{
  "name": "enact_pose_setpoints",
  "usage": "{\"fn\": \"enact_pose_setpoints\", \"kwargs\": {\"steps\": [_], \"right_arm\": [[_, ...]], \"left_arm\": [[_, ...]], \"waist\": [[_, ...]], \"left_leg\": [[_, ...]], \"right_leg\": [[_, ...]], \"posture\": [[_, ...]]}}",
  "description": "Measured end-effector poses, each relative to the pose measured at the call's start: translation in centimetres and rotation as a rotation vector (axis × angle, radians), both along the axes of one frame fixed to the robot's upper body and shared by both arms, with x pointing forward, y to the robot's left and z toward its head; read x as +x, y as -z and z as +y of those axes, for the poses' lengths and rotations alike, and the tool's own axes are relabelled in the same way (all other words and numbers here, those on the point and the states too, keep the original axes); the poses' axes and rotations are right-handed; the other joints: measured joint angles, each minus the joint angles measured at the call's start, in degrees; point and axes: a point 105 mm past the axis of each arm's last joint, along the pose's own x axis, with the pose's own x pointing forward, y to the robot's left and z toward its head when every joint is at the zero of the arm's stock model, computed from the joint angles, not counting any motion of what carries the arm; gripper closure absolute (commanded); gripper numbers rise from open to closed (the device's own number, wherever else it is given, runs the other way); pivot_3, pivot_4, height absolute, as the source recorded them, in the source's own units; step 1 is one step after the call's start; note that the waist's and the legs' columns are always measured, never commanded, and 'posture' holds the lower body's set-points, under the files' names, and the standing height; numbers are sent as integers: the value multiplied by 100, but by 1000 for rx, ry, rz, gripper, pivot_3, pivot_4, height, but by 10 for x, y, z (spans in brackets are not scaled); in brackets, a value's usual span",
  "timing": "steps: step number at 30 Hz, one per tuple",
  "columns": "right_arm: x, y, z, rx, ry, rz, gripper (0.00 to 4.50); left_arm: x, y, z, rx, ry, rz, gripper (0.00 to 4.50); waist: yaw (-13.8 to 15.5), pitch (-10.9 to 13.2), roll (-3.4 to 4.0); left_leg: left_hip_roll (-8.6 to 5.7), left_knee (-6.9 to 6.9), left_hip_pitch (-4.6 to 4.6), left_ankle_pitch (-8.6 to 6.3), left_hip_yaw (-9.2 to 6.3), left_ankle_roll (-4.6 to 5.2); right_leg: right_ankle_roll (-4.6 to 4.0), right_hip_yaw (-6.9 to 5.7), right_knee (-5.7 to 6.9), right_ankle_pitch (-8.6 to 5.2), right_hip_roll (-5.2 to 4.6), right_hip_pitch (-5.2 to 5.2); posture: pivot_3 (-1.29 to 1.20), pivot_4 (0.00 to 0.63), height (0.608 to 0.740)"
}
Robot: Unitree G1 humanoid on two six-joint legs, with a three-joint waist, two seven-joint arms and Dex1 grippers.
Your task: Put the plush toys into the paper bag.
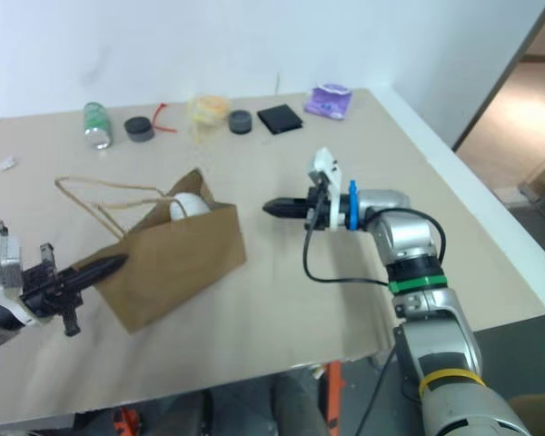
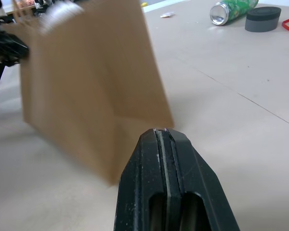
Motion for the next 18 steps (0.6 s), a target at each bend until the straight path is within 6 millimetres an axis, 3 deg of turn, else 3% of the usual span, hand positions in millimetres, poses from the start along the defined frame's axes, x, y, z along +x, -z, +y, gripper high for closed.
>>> {"fn": "enact_pose_setpoints", "kwargs": {"steps": [4,7,13,16,18], "right_arm": [[5,2,-9,2,33,11,4500],[7,0,-12,3,43,1,4500],[7,0,-12,-4,42,-6,4500],[7,0,-12,-4,42,-6,4500],[7,0,-12,-4,42,-6,4500]], "left_arm": [[-16,-11,-16,11,146,1,4479],[-20,-5,-19,68,196,28,4479],[-7,18,-5,236,181,31,4479],[-3,19,-4,294,195,-5,4479],[-1,18,-6,295,203,-9,3919]], "waist": [[-13,1,2],[-25,1,2],[-31,1,2],[-30,1,2],[-30,1,2]], "left_leg": [[0,0,1,0,0,0],[0,0,3,0,-2,0],[0,0,3,0,-1,0],[-1,0,2,0,1,0],[-1,0,2,0,1,0]], "right_leg": [[0,1,0,0,0,0],[-16,0,0,-9,3,0],[-24,1,0,-14,3,0],[-24,2,0,-13,1,1],[-19,3,0,-11,0,1]], "posture": [[0,150,740],[0,150,740],[0,150,740],[0,150,740],[0,150,740]]}}
